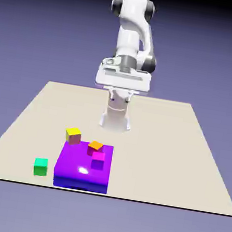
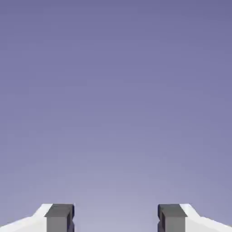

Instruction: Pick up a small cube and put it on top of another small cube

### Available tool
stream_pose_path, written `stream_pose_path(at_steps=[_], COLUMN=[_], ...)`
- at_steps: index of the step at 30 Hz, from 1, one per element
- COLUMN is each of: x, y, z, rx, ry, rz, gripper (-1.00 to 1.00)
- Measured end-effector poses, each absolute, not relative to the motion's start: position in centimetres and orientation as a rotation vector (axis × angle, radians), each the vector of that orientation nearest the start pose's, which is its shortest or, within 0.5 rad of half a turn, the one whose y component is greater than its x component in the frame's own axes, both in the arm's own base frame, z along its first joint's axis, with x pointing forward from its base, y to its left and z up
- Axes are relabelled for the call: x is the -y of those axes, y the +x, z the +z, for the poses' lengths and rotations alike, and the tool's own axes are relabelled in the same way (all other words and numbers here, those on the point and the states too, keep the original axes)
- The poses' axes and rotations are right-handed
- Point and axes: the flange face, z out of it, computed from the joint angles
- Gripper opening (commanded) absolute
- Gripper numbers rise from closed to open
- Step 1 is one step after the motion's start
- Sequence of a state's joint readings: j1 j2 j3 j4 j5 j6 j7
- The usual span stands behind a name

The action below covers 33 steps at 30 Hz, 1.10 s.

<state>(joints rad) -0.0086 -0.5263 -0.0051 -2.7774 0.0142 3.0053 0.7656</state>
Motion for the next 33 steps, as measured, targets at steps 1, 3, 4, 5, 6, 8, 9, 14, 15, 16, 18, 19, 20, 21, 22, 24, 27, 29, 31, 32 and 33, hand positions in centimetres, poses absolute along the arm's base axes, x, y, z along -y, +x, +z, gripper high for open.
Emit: stream_pose_path(at_steps=[1, 3, 4, 5, 6, 8, 9, 14, 15, 16, 18, 19, 20, 21, 22, 24, 27, 29, 31, 32, 33], x=[1.6, 3.6, 4.7, 5.7, 6.8, 9.1, 10.2, 16.6, 17.8, 18.9, 21.1, 22.2, 23.4, 24.5, 25.7, 28.0, 31.3, 32.2, 31.5, 31.0, 30.8], y=[40.9, 42.6, 43.4, 44.1, 44.8, 46.1, 46.6, 48.6, 48.8, 49.1, 49.4, 49.5, 49.6, 49.5, 49.4, 49.1, 48.2, 47.8, 47.8, 47.7, 47.6], z=[44.7, 43.6, 43.0, 42.3, 41.6, 40.1, 39.3, 34.8, 33.8, 32.8, 30.7, 29.7, 28.6, 27.4, 26.3, 23.9, 20.3, 19.2, 15.3, 13.4, 12.4], rx=[-1.111, -1.258, -1.331, -1.403, -1.474, -1.615, -1.683, -2.02, -2.079, -2.135, -2.245, -2.297, -2.348, -2.399, -2.447, -2.537, -2.657, -2.688, -2.687, -2.688, -2.688], ry=[-2.471, -2.447, -2.432, -2.413, -2.393, -2.344, -2.315, -2.13, -2.088, -2.047, -1.956, -1.908, -1.857, -1.804, -1.748, -1.633, -1.45, -1.394, -1.395, -1.395, -1.394], rz=[-0.937, -0.842, -0.794, -0.745, -0.696, -0.598, -0.548, -0.298, -0.247, -0.196, -0.093, -0.042, 0.009, 0.06, 0.112, 0.214, 0.367, 0.412, 0.412, 0.412, 0.412], gripper=[0.0, 0.0, 0.0, 0.0, 0.0, 0.0, 0.0, 0.0, 0.0, 0.0, 0.0, 0.0, 0.0, 0.0, 0.0, 0.0, 0.0, 0.0, 0.0, 0.0, -1.0])
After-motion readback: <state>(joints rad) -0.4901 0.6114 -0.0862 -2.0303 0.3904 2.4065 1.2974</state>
